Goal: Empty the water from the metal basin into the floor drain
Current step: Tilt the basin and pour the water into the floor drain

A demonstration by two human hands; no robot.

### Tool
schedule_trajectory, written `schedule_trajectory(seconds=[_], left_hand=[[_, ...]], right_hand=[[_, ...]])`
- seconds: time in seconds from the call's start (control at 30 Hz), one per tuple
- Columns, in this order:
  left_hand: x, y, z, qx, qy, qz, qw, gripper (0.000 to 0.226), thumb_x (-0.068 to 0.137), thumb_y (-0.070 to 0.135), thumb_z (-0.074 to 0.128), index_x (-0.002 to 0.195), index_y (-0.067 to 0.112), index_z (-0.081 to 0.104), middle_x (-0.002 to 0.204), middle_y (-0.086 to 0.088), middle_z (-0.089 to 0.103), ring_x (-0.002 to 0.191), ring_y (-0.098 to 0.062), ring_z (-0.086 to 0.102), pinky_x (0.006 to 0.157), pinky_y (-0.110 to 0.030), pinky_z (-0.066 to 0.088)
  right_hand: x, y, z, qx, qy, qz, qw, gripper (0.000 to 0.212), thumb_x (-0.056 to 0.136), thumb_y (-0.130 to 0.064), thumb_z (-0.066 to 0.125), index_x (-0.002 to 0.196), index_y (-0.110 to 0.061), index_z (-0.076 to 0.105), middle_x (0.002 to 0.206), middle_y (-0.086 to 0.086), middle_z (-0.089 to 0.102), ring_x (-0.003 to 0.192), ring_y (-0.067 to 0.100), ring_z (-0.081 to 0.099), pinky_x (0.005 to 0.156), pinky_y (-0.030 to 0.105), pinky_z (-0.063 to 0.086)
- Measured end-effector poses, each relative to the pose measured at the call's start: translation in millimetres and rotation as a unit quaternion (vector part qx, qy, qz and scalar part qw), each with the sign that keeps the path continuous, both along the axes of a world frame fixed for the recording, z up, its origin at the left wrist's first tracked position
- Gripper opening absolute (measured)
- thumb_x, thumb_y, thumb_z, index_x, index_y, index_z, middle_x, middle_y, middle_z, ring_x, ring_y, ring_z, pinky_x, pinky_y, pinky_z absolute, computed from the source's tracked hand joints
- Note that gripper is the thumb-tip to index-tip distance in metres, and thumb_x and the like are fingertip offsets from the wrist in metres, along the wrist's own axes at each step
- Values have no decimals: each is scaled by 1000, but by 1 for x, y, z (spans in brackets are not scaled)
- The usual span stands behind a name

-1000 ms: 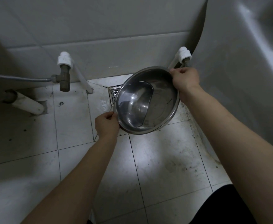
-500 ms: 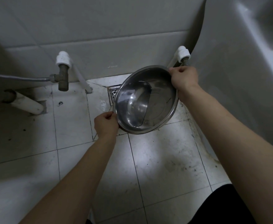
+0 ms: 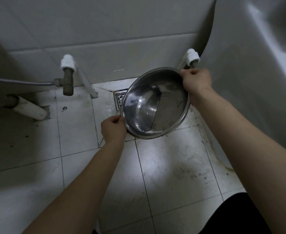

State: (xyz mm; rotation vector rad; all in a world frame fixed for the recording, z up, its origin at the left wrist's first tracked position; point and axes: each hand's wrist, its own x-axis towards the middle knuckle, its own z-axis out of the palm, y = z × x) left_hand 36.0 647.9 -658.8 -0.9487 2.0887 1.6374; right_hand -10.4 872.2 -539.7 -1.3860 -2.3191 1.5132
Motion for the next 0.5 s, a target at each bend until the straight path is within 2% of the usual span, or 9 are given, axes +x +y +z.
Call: schedule_trajectory(seconds=[0.2,0.5], left_hand=[[0,1,-1,-1,-2,-1,1000,22,96,10,67,116,7,76,106,-11,77,96,-29,74,92,-46,62],[1,3,-1,3,-11,-4,1000,25,95,12,67,118,7,75,109,-11,77,100,-30,73,96,-45,60]], right_hand=[[1,0,-1,6,12,-7,1000,25,97,-26,66,99,-4,79,101,18,77,98,30,73,96,47,60],[2,-1,3,4,14,-4,1000,22,97,-26,68,97,-7,79,101,15,76,99,29,73,97,46,60]])
